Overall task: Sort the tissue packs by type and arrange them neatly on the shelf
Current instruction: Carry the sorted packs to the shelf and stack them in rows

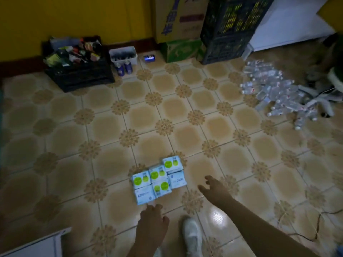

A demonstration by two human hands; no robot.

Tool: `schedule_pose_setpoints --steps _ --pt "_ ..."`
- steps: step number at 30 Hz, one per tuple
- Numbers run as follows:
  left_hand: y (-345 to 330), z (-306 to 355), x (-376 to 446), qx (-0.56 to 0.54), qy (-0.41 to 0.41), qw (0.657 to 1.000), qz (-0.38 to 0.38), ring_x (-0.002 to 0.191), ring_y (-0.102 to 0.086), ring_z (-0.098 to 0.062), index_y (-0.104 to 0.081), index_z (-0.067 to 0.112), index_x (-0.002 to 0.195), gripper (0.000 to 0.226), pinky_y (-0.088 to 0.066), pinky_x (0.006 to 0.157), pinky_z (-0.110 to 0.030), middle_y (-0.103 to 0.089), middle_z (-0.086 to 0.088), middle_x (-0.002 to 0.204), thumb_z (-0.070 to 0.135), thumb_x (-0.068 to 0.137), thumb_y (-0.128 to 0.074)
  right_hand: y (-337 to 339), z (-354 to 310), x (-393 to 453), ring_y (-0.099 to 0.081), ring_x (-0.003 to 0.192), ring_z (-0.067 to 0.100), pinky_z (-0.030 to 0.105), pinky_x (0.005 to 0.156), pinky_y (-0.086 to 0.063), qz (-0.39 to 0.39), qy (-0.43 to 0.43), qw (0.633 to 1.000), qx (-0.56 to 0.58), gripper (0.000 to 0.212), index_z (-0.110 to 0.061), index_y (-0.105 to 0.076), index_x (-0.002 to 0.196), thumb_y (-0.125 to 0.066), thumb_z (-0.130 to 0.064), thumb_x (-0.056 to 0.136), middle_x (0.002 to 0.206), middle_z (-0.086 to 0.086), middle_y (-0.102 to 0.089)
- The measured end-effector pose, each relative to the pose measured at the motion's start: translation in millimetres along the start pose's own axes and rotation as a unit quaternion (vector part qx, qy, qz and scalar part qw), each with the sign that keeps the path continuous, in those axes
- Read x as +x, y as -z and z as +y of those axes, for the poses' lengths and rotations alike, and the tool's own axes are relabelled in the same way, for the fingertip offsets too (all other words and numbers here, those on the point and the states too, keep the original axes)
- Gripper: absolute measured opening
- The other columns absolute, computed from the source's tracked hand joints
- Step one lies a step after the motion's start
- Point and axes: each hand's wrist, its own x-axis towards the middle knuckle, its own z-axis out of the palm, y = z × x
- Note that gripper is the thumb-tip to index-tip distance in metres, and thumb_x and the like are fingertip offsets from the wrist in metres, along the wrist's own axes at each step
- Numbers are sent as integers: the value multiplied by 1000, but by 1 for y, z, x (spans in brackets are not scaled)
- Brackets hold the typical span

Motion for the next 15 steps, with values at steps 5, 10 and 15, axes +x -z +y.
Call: schedule_pose_setpoints --steps 5,10,15 --pt "-132 -41 174 76 -75 993 59 113 -55 -31 -55 21 129 44 -52 86 -38 -55 -7 121 39 91 -43 -100 64 175 -54 124 27 28 96 -40 -7 -26 999 19 64 -11 -38 146 -59 -42 94 139 12 -54" --pt "-252 -64 334 138 -126 977 107 112 -60 -40 -64 12 126 64 -55 78 -51 -63 -15 123 33 66 -65 -204 133 325 -49 129 29 34 103 -39 0 -35 997 65 71 -10 -35 148 -57 -49 94 143 11 -50" --pt "-325 -87 406 162 -141 965 151 140 -36 -36 -43 15 146 73 -33 111 -54 -43 -13 149 36 78 -56 -267 165 411 -57 113 23 31 87 -47 -55 -53 979 191 74 -9 -45 141 -61 -58 87 135 10 -55"
